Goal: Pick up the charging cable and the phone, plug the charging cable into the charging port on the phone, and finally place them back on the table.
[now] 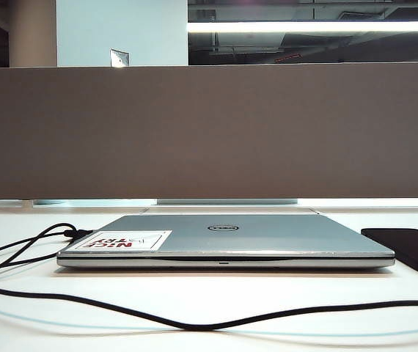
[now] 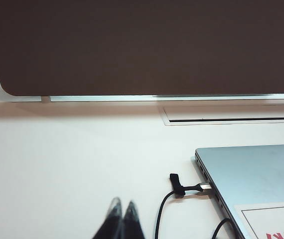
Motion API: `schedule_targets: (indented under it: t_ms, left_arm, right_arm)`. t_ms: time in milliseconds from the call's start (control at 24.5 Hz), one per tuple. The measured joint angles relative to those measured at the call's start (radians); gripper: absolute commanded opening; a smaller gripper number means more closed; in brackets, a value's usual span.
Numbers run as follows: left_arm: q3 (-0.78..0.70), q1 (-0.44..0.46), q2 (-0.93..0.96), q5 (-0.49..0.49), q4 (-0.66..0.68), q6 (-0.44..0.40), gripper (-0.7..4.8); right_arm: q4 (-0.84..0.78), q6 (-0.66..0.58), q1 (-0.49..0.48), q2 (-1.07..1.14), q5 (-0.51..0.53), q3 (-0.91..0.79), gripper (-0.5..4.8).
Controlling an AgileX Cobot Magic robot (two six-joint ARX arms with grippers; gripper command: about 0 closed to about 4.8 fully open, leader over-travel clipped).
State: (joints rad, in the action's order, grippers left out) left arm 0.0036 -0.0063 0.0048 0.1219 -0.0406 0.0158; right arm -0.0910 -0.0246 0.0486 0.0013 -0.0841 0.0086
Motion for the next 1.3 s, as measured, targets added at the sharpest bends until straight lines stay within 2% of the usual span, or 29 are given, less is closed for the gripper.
schedule_targets:
  t_ms: [244,1304]
  left_arm:
    - [0.000,0.000,0.000,0.000,0.000,0.000,-0.05]
    - [0.000,0.000,0.000,0.000,0.000,0.000,-0.05]
  right_arm:
    - [0.005,0.000,-0.050,0.000,0.066,0.000,-0.08]
    - [0.003,0.000,-0.066,0.000,0.060,0.000,-0.08]
